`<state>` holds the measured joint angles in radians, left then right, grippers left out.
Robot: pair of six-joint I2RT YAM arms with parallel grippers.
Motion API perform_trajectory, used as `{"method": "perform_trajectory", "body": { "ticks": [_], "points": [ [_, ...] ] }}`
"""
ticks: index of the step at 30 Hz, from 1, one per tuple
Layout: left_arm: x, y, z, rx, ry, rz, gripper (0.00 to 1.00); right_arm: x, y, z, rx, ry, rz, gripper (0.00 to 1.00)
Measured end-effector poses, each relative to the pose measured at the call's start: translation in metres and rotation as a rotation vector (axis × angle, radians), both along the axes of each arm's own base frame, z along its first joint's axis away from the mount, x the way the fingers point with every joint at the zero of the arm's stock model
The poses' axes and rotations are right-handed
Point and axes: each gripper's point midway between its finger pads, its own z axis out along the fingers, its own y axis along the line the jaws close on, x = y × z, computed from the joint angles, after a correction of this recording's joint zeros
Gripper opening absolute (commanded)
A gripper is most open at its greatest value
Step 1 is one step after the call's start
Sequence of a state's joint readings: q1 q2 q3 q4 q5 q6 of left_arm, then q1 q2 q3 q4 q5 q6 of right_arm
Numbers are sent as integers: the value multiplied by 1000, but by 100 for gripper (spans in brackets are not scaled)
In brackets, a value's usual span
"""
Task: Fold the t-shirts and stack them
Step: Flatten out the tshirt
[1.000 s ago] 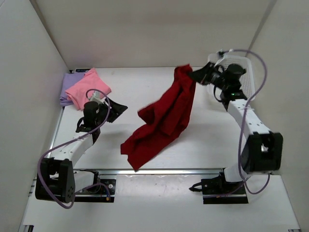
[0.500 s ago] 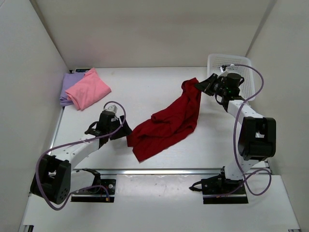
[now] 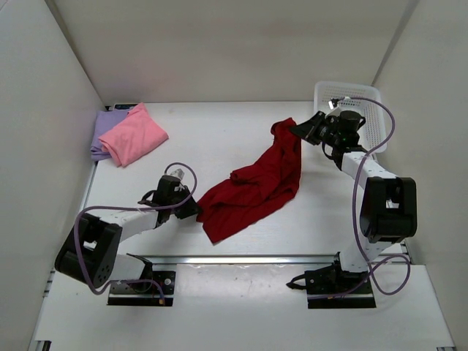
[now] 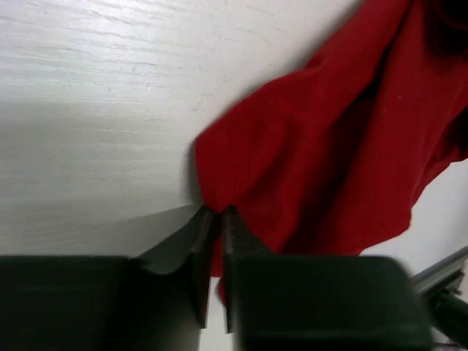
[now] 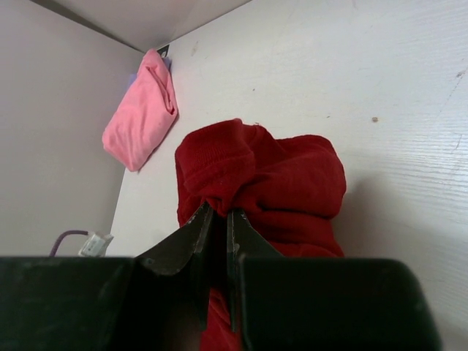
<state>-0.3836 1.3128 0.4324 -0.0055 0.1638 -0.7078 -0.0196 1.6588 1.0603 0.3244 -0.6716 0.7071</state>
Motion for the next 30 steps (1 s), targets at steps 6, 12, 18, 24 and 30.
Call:
{"method": "perform_trajectory", "body": {
  "ticks": [6,12,18,24,30],
  "points": [
    [21,-3,10,-72,13,35,0,-2,6,0,1,3,16,0],
    [104,-12,88,-173,-170,73,0,10,31,15,-11,-18,70,0],
    [148,5,138,-260,-254,142,0,26,64,65,-50,-114,155,1],
    [207,29,236,-341,-436,191,0,55,85,189,-63,-359,216,0],
    [210,87,312,-400,-606,278,0,-7,91,247,-106,-516,233,1]
  ]
}}
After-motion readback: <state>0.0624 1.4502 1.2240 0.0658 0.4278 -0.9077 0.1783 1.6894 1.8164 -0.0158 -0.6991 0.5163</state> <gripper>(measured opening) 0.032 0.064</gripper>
